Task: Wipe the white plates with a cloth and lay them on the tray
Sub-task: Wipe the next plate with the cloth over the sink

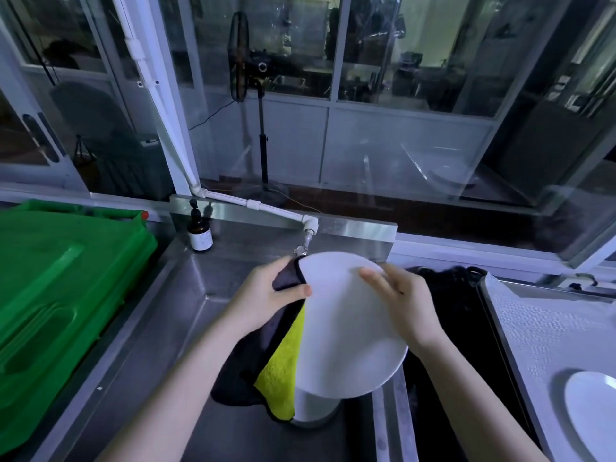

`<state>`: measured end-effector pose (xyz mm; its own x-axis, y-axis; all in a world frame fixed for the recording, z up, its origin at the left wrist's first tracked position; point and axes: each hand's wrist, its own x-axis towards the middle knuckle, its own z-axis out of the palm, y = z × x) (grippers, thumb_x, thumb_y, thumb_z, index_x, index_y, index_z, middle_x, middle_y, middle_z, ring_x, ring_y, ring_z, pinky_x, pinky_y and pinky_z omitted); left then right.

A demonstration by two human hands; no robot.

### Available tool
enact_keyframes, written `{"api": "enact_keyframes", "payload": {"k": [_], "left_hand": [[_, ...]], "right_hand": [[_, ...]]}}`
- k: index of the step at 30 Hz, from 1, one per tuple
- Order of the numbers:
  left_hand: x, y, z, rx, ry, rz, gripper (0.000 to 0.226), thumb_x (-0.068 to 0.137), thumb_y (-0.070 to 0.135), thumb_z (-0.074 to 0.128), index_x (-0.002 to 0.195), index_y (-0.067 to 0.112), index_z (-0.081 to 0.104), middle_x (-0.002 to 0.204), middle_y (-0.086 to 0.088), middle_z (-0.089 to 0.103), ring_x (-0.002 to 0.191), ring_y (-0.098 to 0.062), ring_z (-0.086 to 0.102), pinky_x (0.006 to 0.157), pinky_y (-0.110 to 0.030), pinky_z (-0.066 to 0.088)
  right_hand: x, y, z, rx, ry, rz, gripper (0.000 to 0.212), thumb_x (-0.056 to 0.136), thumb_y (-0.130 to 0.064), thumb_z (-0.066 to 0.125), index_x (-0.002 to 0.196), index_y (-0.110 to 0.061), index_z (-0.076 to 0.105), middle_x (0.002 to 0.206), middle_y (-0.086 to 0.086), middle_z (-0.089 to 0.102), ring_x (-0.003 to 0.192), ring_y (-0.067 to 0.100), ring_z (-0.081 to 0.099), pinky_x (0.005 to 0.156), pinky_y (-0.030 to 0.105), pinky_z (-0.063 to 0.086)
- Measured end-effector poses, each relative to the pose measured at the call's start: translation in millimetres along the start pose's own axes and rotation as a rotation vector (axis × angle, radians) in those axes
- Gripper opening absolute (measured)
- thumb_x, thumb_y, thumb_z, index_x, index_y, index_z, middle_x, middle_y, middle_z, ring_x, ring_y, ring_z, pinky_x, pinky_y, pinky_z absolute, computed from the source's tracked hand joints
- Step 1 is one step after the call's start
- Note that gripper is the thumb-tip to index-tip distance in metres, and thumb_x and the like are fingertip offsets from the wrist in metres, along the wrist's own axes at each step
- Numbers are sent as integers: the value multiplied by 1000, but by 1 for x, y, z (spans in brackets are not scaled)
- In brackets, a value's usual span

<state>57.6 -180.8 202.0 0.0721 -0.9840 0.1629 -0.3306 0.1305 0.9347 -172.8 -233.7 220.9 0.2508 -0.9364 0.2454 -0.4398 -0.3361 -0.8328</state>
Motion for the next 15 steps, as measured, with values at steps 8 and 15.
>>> {"api": "enact_keyframes", "payload": {"k": [8,15], "left_hand": [[9,8,9,156,-5,23,23,70,35,85,86,40,69,85,13,72,83,-3,64,77,-24,46],[7,4,0,-17,45,28,32,78,28,76,109,34,69,107,16,74,107,-1,66,93,-20,48]], "right_hand": [[4,-12,10,-138,-189,-143,41,96,-30,64,61,-19,44,54,-10,41,53,4,36,52,20,30],[8,-3,1,73,-18,23,47,92,-41,67,68,-4,53,60,-6,42,59,10,37,56,33,31]]}}
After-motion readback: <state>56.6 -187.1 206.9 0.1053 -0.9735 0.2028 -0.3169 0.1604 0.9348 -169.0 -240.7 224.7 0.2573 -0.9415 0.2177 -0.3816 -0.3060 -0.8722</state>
